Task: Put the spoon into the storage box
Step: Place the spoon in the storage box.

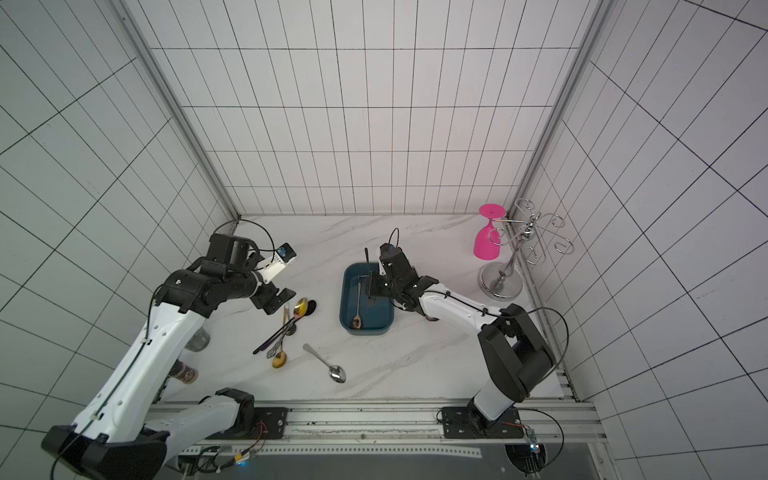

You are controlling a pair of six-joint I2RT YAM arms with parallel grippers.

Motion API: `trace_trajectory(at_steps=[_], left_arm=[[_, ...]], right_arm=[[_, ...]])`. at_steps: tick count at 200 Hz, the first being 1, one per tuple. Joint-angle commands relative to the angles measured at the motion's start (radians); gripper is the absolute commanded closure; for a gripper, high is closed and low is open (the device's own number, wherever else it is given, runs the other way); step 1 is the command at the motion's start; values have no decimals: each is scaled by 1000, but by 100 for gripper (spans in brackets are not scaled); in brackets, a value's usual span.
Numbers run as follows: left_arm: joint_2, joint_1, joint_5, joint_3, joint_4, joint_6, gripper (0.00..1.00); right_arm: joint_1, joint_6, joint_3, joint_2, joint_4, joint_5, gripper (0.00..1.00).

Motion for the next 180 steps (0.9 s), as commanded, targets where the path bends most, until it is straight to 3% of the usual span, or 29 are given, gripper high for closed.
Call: trace_trajectory(at_steps=[1, 61, 127, 144, 180], left_arm=[[-36, 35, 29, -83, 18, -87, 4], [9, 41, -95, -308, 27, -103, 17], [44, 144, -77, -347, 73, -108, 21], [79, 183, -69, -334, 89, -124, 21], [146, 226, -109, -308, 172, -254, 21]], right_arm=[[21, 118, -36, 38, 76, 10, 100], [36, 184, -34, 98, 72, 10, 100], [68, 238, -30, 155, 92, -31, 100], [69, 249, -18, 181, 93, -53, 94], [63, 210, 19, 164, 13, -34, 70]])
